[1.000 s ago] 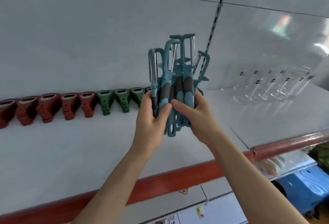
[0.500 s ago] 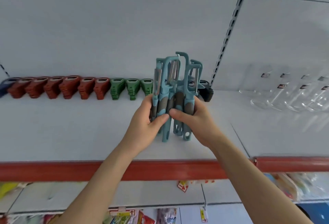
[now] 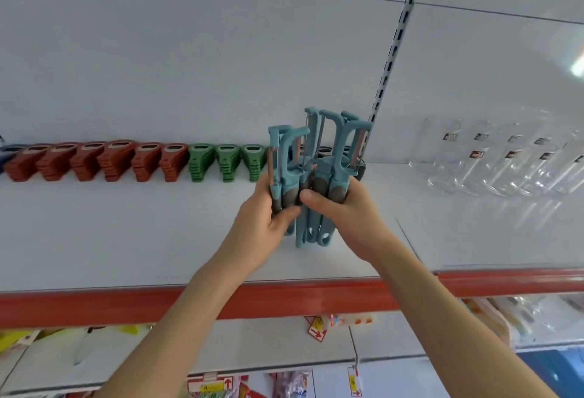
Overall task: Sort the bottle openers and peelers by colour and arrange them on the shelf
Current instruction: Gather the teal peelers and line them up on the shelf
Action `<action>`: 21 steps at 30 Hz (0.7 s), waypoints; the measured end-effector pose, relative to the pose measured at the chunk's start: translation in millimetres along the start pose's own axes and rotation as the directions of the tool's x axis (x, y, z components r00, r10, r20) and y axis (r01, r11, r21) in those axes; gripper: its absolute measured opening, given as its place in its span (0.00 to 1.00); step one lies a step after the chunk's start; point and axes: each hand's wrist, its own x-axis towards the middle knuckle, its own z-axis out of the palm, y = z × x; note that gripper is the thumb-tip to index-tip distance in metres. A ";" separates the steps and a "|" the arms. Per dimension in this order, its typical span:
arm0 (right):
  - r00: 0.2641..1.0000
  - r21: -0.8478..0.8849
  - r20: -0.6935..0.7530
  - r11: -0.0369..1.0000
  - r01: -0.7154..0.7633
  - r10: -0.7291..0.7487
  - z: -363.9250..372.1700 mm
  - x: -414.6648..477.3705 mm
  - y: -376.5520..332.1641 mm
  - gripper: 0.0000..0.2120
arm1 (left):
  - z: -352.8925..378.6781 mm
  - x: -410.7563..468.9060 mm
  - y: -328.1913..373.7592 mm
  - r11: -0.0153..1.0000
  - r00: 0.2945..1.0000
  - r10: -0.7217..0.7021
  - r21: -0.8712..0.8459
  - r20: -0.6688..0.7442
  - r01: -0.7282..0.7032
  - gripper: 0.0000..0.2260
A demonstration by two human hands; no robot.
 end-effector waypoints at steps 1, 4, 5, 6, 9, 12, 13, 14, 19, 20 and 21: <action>1.000 -0.008 0.007 1.000 -0.004 0.004 -1.0 -0.7 0.1 0.10 | -0.1 0.7 -0.7 1.000 1.000 0.003 0.008 0.017 -0.003 0.19; 0.998 -0.022 -0.002 0.998 -0.060 0.060 -2.4 -4.2 5.0 0.11 | 0.2 2.2 -1.9 0.999 0.998 -0.037 0.031 0.049 0.035 0.19; 0.997 -0.037 -0.012 0.997 -0.071 0.071 -2.4 -4.9 4.9 0.11 | -0.2 3.7 -1.2 0.998 0.998 -0.041 0.038 0.055 0.039 0.19; 0.997 -0.050 -0.016 0.996 -0.075 0.074 -2.8 -5.4 3.0 0.10 | -1.0 5.5 0.4 0.998 0.997 -0.043 0.045 0.062 0.040 0.19; 0.994 -0.018 -0.029 0.994 -0.107 0.106 -7.5 -6.2 -8.6 0.08 | -2.1 11.1 9.8 0.998 0.996 -0.054 0.030 0.074 0.052 0.19; 0.956 0.014 -0.014 0.956 -0.292 0.292 -19.3 -4.8 -20.7 0.08 | 3.9 14.1 19.1 0.980 0.978 -0.178 -0.069 0.110 0.186 0.16; 0.928 -0.001 0.001 0.928 -0.374 0.374 -23.8 -3.8 -22.2 0.08 | 6.9 14.8 21.8 0.952 0.955 -0.252 -0.137 0.155 0.274 0.15; 0.896 -0.024 0.014 0.896 -0.443 0.444 -27.6 -3.5 -22.6 0.08 | 9.9 15.9 22.8 0.912 0.924 -0.319 -0.196 0.210 0.359 0.14; 0.787 -0.081 -0.019 0.783 -0.617 0.617 -35.3 -0.9 -13.7 0.11 | 21.9 25.2 13.1 0.775 0.797 -0.490 -0.242 0.354 0.584 0.06; 0.778 -0.101 -0.036 0.772 -0.628 0.628 -35.7 -0.1 -12.9 0.12 | 23.8 26.9 10.5 0.763 0.784 -0.505 -0.237 0.361 0.601 0.04; 0.773 -0.120 -0.054 0.764 -0.634 0.633 -36.4 1.2 -11.9 0.12 | 25.7 28.5 8.2 0.755 0.775 -0.515 -0.234 0.366 0.612 0.04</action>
